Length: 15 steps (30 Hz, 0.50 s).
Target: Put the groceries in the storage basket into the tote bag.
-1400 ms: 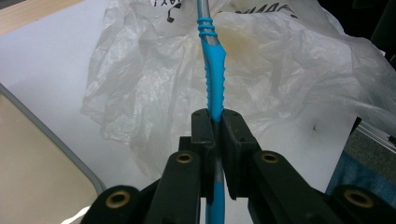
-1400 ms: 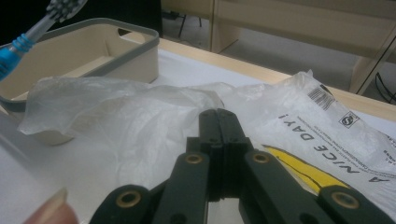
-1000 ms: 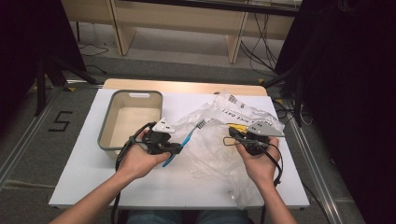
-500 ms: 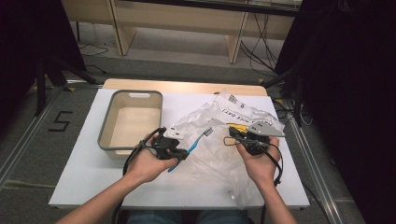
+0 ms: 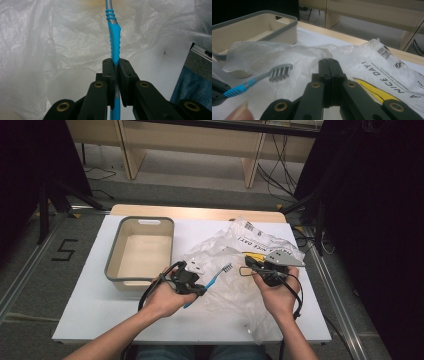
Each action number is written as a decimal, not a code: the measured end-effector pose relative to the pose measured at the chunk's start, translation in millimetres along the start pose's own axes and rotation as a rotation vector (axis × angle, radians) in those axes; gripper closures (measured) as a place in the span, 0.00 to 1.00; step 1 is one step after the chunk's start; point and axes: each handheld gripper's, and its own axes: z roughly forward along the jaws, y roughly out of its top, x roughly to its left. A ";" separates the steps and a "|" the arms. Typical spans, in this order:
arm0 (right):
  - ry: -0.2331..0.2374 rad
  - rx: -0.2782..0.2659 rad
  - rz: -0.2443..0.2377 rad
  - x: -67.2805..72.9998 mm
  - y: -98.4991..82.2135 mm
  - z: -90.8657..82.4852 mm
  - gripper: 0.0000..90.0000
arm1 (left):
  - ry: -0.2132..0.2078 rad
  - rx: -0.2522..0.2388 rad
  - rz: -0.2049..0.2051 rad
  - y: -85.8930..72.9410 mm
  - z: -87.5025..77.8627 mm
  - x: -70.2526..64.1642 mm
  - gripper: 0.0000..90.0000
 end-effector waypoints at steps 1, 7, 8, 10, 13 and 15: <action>0.000 0.001 0.000 0.0 0.0 -0.1 1.00 | 0.001 0.008 0.002 0.3 1.3 0.0 0.93; 0.004 -0.001 -0.005 0.5 0.0 0.2 1.00 | 0.005 0.028 0.002 4.0 11.1 -2.7 0.93; 0.005 -0.001 -0.005 0.6 0.0 0.2 1.00 | 0.007 0.032 0.004 4.6 12.8 -3.0 0.93; 0.004 -0.001 -0.006 0.7 0.2 -0.1 1.00 | 0.004 0.040 0.004 5.9 16.6 -3.4 0.93; 0.004 -0.002 -0.002 0.9 0.5 -0.6 1.00 | 0.005 0.049 -0.005 8.1 23.2 -3.6 0.93; 0.005 -0.003 -0.002 0.9 0.6 -0.7 1.00 | 0.006 0.060 -0.012 9.7 28.7 -2.5 0.93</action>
